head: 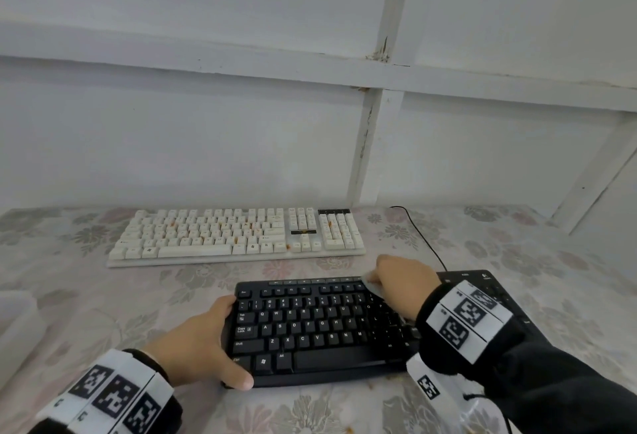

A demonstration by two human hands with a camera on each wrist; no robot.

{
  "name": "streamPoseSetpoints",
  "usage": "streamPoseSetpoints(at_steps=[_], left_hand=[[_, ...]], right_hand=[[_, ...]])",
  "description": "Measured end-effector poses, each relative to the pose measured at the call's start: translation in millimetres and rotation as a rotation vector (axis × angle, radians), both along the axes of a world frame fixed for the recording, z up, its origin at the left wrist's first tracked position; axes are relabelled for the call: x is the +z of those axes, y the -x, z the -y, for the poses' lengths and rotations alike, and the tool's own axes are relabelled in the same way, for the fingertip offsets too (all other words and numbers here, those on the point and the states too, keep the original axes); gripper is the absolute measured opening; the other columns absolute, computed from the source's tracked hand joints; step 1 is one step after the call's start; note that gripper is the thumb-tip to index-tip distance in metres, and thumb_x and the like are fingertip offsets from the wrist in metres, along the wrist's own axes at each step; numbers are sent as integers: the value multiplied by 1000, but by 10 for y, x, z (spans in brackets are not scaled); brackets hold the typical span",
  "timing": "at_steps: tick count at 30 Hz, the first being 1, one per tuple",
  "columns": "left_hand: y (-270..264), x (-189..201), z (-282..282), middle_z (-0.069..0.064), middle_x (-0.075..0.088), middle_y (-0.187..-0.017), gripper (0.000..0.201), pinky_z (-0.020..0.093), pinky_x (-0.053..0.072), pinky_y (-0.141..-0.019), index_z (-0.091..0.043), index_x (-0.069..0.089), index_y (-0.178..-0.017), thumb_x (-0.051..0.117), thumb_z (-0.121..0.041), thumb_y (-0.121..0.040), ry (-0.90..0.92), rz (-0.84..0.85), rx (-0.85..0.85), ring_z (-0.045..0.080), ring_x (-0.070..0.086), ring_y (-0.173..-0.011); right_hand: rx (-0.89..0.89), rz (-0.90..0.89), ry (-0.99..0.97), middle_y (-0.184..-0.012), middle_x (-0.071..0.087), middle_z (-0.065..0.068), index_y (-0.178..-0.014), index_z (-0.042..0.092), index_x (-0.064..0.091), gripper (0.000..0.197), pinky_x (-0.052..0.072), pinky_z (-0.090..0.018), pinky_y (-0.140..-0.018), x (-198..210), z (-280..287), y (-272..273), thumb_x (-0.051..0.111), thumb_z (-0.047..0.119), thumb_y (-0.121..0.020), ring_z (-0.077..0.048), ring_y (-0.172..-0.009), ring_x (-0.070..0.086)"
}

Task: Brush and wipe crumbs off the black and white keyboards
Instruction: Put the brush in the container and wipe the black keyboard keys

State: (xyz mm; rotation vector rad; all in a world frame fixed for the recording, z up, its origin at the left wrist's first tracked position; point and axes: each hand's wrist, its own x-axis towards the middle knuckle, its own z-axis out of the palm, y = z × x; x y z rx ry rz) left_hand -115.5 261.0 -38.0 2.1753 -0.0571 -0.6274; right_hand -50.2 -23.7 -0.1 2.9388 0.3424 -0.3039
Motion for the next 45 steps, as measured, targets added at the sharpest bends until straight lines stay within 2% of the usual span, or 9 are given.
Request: streamPoseSetpoints(at_steps=[3,10,15,21,26,31,34,40,45], left_hand=[[6,13,8,-21,49,-121,120,14,41,-86,-27,18,-140,82,-32,-39,4,2,-5,2,51,-109],[6,21,10,-19,50,-124,126,21,42,-94,-27,19,-141,80,-39,-32,-11,9,5,4,51,-111],[17,36,18,-20,49,-122,126,14,39,-83,-27,18,-141,78,-40,-31,-19,9,-5,2,50,-108],[10,15,6,-18,49,-125,129,21,40,-95,-26,18,-142,81,-40,-30,-7,6,9,6,50,-113],[15,18,16,-24,47,-118,125,13,37,-82,-26,17,-141,82,-34,-35,9,-15,7,3,49,-110],[-1,-1,17,-28,45,-113,108,6,36,-74,-27,17,-139,85,-19,-56,-1,-12,23,-4,48,-101],[-9,-16,0,-23,49,-119,118,10,38,-78,-28,18,-140,84,-30,-43,7,-11,10,0,50,-106],[-7,-41,-19,-17,54,-122,125,30,42,-102,-30,21,-139,83,-38,-31,18,10,18,6,52,-113],[2,-34,-19,-17,54,-122,123,31,41,-102,-31,22,-138,84,-38,-32,11,10,9,6,52,-113]], right_hand=[[12,-13,76,-89,38,3,-100,14,61,21,22,-20,-49,-50,170,72,46,2,-90,-19,-71,45],[-122,50,58,-94,48,6,-103,29,66,24,43,-27,-68,-71,685,1,50,15,-93,-20,-84,61],[-174,28,-44,-104,59,12,-120,47,59,30,45,-25,-75,-46,919,-22,44,33,-99,-17,-98,63],[-208,16,-149,-124,61,17,-121,45,60,29,44,-22,-83,22,956,0,44,43,-98,-11,-109,60],[-275,52,-155,-120,66,15,-111,43,67,30,51,-26,-86,60,1021,36,43,51,-95,-14,-101,66],[-421,6,-76,-127,64,3,-118,32,66,32,45,-26,-92,185,1270,70,41,40,-99,-18,-109,63],[-440,-41,-145,-130,61,-1,-125,21,63,32,38,-19,-92,327,1201,75,45,30,-99,-19,-115,60],[-184,-49,-367,-91,61,13,-109,19,72,36,44,-11,-65,205,643,18,49,43,-94,-4,-68,60],[-19,-7,-207,-84,40,12,-118,26,65,29,39,-22,-74,-59,220,-31,45,27,-98,-17,-93,59]])
